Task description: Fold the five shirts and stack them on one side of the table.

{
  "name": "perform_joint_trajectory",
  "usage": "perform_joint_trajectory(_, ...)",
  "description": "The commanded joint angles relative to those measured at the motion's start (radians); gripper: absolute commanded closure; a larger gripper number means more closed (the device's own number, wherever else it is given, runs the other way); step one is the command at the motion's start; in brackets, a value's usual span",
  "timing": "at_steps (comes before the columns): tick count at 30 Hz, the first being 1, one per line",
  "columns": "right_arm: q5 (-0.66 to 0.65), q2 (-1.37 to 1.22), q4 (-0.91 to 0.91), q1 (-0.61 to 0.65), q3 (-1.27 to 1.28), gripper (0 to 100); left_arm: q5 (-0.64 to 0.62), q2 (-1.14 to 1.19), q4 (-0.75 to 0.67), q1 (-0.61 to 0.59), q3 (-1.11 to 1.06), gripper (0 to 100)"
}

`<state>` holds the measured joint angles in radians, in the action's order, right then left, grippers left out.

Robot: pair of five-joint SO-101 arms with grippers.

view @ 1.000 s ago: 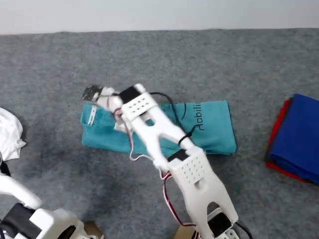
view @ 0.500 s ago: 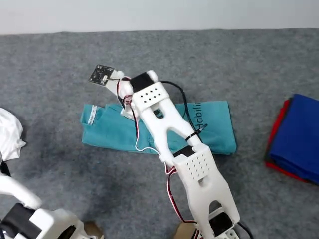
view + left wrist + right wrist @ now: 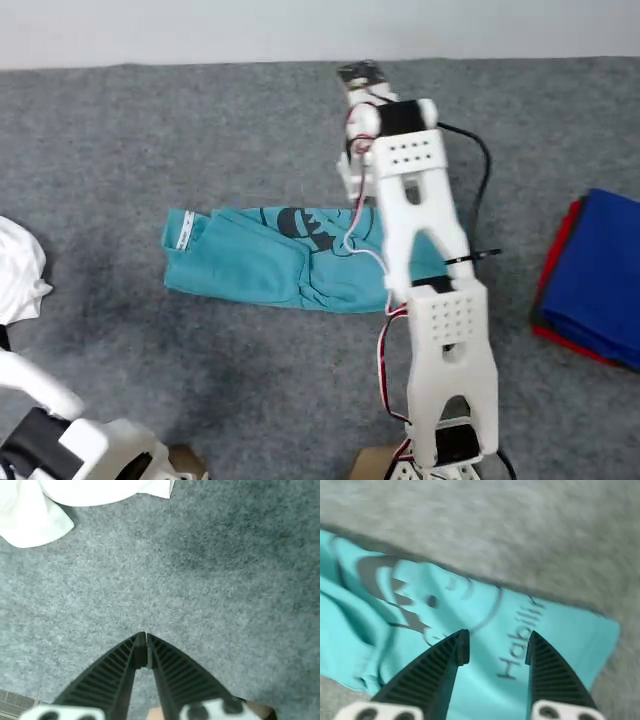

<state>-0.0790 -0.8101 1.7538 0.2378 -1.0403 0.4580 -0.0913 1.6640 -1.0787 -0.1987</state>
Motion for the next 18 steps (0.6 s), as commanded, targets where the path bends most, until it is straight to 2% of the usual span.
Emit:
perform_joint_trajectory(1, 0.046, 0.122, 0.044, -0.074, 0.109, 79.6, 0.009, -0.008, 0.041, -0.002, 0.067, 99)
perform_joint_trajectory(7, 0.124, 0.145, 0.038, -0.139, 0.252, 71.7, 0.009, -0.008, 0.060, 0.002, 0.088, 99)
perform_joint_trajectory(18, 0.127, -0.031, -0.012, -0.209, 0.252, 71.2, 0.009, -0.008, 0.060, 0.003, 0.088, 99)
